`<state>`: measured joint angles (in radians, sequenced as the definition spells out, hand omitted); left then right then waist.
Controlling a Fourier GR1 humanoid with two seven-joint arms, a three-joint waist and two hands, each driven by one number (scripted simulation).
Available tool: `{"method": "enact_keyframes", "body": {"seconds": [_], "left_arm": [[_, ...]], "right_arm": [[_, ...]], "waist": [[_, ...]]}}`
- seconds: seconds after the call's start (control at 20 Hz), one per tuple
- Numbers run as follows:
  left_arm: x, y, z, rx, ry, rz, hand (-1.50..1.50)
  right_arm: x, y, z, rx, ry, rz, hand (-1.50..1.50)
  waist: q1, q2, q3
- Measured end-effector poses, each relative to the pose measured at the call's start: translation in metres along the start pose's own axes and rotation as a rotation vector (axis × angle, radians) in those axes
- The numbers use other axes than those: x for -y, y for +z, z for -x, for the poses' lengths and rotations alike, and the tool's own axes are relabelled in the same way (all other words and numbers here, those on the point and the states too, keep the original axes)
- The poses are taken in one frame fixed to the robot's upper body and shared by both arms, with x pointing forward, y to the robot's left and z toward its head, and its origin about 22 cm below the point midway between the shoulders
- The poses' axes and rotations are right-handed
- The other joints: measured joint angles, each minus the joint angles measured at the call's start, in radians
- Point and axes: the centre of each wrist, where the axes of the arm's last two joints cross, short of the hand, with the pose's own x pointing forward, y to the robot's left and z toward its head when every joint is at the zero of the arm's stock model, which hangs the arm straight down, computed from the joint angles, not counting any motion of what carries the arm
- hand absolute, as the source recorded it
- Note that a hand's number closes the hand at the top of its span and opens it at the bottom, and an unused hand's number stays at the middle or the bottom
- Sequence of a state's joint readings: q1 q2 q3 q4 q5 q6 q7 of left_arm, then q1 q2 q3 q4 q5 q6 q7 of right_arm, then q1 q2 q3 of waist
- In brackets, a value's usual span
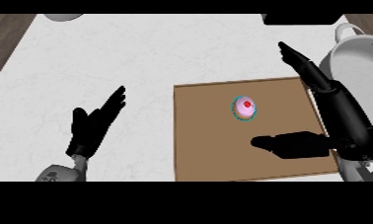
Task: Pick the cupcake from the tray and place it in the pot
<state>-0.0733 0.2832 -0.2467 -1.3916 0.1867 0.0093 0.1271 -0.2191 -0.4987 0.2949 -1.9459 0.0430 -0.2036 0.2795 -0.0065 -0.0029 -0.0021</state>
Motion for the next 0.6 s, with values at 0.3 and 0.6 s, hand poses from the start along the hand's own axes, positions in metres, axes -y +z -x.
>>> {"method": "enact_keyframes", "body": {"seconds": [0.3,0.6], "left_arm": [[0.002,-0.003,0.001,-0.001,-0.007,0.011,0.00],[0.000,-0.008,0.000,0.008,-0.008,0.017,0.00]], "right_arm": [[-0.004,-0.023,-0.020,-0.195,-0.035,-0.088,-1.50],[-0.021,-0.035,0.008,-0.360,0.030,-0.299,-1.50]], "waist": [[0.011,0.002,0.001],[0.017,0.006,0.002]]}}
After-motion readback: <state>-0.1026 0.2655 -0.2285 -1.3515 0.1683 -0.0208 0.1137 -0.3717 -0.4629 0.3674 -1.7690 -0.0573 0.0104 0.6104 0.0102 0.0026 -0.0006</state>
